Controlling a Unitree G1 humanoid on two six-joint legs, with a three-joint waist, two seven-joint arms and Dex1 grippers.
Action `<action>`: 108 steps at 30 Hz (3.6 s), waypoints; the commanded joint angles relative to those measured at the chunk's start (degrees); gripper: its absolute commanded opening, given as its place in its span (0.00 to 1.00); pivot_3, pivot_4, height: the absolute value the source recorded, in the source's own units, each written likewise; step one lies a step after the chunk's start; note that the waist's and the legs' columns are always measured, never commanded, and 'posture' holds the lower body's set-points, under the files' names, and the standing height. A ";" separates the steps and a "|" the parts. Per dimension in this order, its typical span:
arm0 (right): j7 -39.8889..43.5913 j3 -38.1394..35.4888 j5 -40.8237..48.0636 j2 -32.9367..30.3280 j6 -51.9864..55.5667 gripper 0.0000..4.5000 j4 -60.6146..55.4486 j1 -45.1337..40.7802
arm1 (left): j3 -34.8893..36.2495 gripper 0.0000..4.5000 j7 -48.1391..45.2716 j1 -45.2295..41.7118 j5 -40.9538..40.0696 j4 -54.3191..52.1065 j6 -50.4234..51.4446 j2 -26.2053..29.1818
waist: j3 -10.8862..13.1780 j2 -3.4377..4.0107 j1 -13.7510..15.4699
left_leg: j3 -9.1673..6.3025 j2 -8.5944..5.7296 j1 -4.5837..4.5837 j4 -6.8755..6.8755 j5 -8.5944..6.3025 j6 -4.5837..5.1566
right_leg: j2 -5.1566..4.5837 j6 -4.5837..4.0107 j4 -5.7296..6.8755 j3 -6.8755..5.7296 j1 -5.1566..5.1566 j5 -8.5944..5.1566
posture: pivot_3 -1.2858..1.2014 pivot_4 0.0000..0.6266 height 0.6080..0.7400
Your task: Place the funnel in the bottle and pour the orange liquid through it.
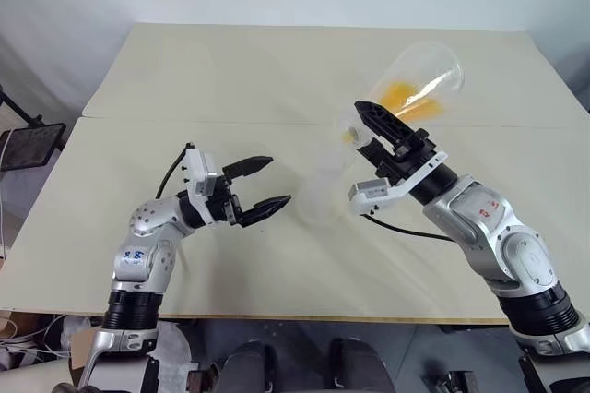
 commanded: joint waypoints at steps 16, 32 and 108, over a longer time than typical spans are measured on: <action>-3.48 -2.58 -2.52 -2.67 -1.60 0.61 -1.00 -0.28 | 0.35 1.00 0.53 -0.52 -1.06 -2.30 -0.27 -0.72 | 0.00 0.00 -0.02 | 0.00 0.01 0.00 0.00 0.00 -0.01 | 0.01 0.00 0.00 0.00 0.00 0.00 | 0.52 0.24 1.00; -5.55 -2.98 -3.33 -4.91 -2.88 0.61 0.01 -1.02 | 0.39 1.00 0.19 -0.62 -1.61 -2.22 -0.01 -1.00 | 0.00 0.00 -0.02 | 0.00 0.01 0.00 0.00 0.00 -0.01 | 0.01 0.00 0.00 0.00 0.00 0.00 | 0.52 0.24 1.00; -10.87 -2.65 -7.91 -5.55 -5.35 0.61 1.53 -4.09 | -0.10 1.00 1.25 -0.89 -1.06 -1.21 -1.53 -2.89 | 0.00 -0.01 -0.03 | 0.01 0.01 0.00 0.00 0.01 -0.01 | 0.01 0.00 -0.02 0.01 0.01 0.00 | 0.52 0.24 1.00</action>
